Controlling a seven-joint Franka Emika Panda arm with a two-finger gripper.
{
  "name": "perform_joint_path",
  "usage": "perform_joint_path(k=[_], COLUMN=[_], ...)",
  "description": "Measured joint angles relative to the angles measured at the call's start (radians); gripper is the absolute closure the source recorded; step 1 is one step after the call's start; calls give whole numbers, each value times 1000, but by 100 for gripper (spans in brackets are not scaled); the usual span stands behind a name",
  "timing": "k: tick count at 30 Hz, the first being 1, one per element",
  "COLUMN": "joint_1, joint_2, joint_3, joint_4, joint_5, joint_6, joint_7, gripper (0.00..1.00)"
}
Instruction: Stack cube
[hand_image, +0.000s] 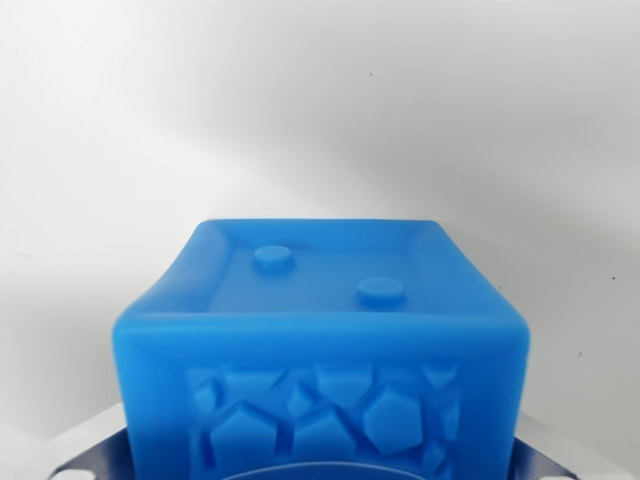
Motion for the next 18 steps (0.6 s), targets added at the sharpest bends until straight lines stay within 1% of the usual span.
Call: perform_joint_path(k=[9,18], joint_1=[0,0], joint_2=[-2,-25], joint_3=[0,0], joint_4=[-1,-6], joint_5=[0,0], joint_6=[-1,-16], joint_7=[0,0], gripper=[100,100])
